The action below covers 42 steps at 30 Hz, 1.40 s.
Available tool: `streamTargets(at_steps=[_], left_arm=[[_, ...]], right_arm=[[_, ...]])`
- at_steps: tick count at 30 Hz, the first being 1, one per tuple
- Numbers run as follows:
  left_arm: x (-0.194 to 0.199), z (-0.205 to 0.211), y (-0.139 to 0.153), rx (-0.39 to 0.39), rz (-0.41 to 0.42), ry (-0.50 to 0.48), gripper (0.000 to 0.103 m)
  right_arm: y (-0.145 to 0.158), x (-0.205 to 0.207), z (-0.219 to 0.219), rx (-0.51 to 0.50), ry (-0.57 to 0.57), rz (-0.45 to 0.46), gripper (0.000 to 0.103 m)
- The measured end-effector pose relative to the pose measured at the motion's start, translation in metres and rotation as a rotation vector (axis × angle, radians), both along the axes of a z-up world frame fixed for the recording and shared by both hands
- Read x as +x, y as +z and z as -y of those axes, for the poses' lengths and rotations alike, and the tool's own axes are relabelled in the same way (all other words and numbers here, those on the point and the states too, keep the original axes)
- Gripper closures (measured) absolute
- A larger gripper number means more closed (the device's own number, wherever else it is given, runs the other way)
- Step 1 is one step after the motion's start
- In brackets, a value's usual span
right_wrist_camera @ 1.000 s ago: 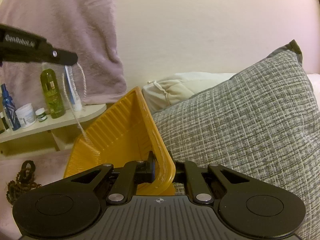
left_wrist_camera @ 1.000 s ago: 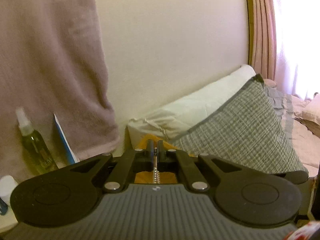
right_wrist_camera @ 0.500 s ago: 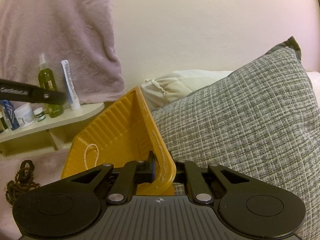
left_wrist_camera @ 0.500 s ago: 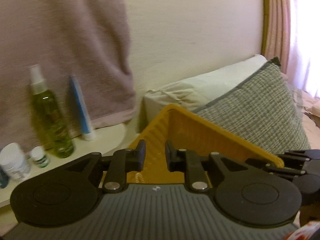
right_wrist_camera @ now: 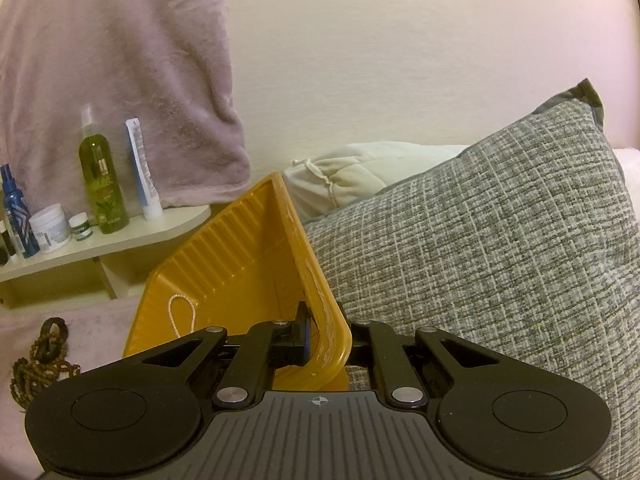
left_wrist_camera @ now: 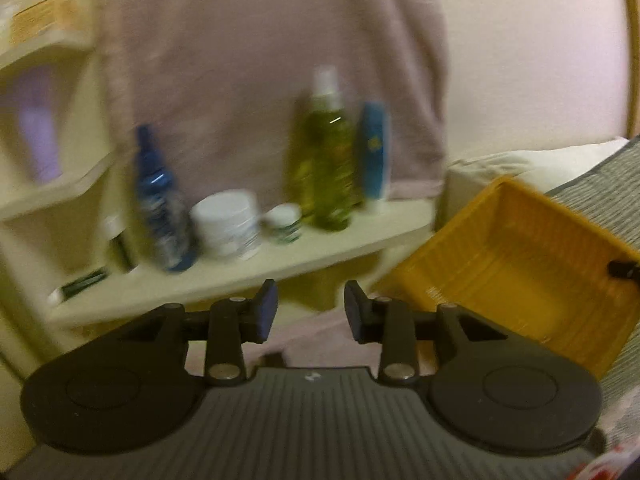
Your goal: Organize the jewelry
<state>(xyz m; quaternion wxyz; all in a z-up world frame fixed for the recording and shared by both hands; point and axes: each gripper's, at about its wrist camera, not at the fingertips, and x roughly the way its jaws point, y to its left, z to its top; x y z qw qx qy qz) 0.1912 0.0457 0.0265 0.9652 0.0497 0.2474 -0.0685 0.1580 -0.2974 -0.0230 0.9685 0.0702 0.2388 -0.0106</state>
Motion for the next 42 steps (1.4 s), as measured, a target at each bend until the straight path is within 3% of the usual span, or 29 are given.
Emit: streamTargets(at_steps=[10, 16, 22, 42], left_arm=[[-0.052, -0.015, -0.050, -0.012, -0.033, 0.080, 0.070], [-0.073, 0.018, -0.084, -0.008, -0.087, 0.031, 0.071], [-0.075, 0.049, -0.113, 0.024, -0.125, -0.020, 0.088], [-0.064, 0.063, -0.130, 0.097, -0.148, -0.046, 0.095]], right_arm=[[-0.001, 0.000, 0.000, -0.011, 0.004, -0.002, 0.094], [-0.001, 0.001, -0.001, -0.016, 0.001, -0.004, 0.094], [-0.003, 0.002, -0.001, -0.020, 0.003, -0.005, 0.094], [-0.005, 0.003, 0.000, -0.022, 0.003, -0.006, 0.094]])
